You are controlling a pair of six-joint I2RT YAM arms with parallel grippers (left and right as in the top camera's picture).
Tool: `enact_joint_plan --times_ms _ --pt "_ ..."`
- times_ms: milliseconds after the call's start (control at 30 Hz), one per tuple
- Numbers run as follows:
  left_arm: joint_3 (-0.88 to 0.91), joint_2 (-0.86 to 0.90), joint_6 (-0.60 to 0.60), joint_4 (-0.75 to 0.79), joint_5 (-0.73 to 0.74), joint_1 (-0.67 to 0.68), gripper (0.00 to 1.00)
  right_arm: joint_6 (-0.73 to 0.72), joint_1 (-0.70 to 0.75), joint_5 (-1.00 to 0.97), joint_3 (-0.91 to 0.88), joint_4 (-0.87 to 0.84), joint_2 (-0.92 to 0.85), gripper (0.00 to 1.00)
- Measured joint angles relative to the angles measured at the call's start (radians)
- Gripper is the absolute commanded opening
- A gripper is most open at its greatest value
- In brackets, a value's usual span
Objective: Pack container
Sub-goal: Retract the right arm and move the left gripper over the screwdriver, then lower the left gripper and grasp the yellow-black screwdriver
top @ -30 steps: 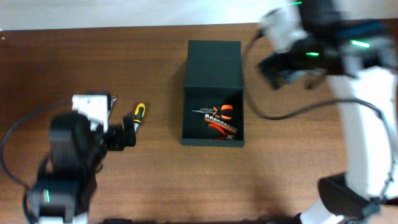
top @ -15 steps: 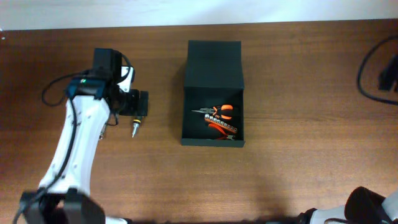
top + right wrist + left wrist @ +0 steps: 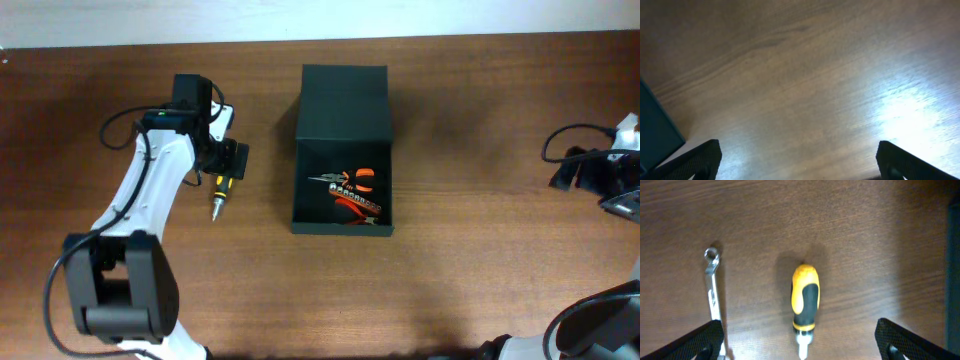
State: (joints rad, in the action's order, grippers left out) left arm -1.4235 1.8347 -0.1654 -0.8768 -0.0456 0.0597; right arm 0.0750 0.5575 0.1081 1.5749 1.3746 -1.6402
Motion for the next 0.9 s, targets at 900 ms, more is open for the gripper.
enact_joint_plan --times_ms 900 --pt "-0.013 0.247 -0.040 -0.008 0.013 0.001 0.89 0.000 0.000 0.033 -0.069 -0.068 0.001 0.99"
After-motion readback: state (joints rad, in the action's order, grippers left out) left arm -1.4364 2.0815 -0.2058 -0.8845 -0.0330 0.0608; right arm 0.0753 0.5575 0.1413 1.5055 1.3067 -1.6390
